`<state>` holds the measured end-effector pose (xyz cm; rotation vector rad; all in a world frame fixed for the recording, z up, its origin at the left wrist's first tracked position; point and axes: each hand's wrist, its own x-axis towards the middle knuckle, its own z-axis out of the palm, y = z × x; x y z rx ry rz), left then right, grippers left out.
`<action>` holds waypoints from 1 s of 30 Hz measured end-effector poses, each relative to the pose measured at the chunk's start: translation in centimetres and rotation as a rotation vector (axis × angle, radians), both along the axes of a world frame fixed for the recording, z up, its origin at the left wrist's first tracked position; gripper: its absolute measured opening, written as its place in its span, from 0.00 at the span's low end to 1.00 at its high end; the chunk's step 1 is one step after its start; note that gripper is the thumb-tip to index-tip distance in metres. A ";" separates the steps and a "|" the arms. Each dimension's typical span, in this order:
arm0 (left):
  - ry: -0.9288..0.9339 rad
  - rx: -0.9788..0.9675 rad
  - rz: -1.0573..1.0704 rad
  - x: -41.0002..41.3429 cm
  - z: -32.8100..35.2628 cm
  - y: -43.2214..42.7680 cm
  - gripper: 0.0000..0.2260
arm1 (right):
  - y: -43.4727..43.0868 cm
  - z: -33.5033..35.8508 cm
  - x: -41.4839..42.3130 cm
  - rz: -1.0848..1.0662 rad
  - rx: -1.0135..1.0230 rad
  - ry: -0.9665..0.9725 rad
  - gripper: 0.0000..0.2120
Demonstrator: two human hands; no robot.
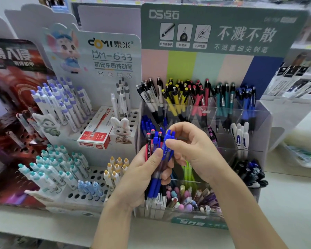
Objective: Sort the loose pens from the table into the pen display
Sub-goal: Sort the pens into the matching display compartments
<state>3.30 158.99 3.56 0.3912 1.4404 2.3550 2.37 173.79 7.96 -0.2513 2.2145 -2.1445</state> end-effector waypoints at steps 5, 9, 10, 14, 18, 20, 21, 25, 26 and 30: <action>0.032 -0.092 0.026 0.0 0.2 0.4 0.18 | -0.5 -0.2 0.1 -0.058 0.091 -0.005 0.08; 0.069 -0.201 0.010 0.1 0.4 0.6 0.16 | -1.0 -0.3 0.0 -0.098 0.263 0.074 0.14; 0.073 -0.215 0.005 0.1 0.5 0.7 0.16 | -1.0 -0.4 -0.2 -0.084 0.267 0.063 0.14; 0.064 -0.188 -0.004 0.2 0.7 0.6 0.19 | -0.8 -0.4 -0.6 -0.087 0.273 0.137 0.13; 0.015 -0.150 0.046 0.1 0.8 0.6 0.19 | -0.8 -0.5 -0.5 -0.126 0.249 0.214 0.09; -0.024 -0.136 0.072 -0.1 0.9 0.5 0.19 | -0.4 -0.3 -0.6 -0.132 0.218 0.214 0.09; -0.043 -0.143 0.096 -0.2 1.0 0.3 0.17 | 0.0 -0.2 -0.8 -0.155 0.211 0.225 0.09; -0.049 -0.218 0.252 -0.7 1.0 -0.5 0.08 | 2.8 1.3 -2.1 -0.410 0.215 0.395 0.10; -0.041 -0.239 0.283 -0.8 1.0 -0.7 0.07 | 3.3 1.6 -2.3 -0.495 0.267 0.471 0.10; -0.070 -0.224 0.259 -1.0 1.3 -0.6 0.06 | 2.9 1.8 -3.2 -0.666 0.464 0.728 0.07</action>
